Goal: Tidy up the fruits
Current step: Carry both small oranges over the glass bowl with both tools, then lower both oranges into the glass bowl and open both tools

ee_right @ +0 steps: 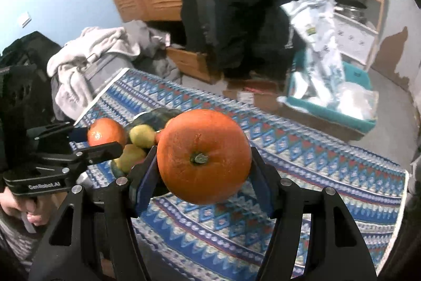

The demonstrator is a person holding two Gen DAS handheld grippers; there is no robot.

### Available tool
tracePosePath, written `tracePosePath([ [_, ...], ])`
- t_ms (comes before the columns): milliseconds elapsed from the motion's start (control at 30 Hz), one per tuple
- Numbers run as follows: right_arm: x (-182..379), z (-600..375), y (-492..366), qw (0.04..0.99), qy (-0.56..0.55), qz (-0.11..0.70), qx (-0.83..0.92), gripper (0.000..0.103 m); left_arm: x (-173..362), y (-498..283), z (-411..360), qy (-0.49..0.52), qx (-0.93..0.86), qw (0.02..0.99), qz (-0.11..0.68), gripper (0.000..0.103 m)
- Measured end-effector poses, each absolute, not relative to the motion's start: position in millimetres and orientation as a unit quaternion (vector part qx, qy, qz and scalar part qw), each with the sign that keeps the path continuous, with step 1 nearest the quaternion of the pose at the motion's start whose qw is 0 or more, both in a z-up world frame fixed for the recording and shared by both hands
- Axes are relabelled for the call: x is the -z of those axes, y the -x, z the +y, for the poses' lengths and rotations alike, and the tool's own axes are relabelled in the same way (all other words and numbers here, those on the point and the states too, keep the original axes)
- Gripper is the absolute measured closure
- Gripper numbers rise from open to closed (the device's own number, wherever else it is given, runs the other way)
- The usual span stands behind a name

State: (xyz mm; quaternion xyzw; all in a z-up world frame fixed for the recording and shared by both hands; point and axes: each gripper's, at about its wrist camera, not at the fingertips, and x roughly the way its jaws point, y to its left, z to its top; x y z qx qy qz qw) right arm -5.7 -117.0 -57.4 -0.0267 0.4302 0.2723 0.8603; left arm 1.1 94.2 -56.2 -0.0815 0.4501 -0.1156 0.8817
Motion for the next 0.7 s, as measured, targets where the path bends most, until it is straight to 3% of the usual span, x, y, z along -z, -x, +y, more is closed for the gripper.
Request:
tracePosePath([
  [700,108.0,-21.9,-28.9,0.816,0.053,0.484,-0.312,0.038,138.6,-28.1,152.1,0.116,0.085,0.847,0.513,0.054],
])
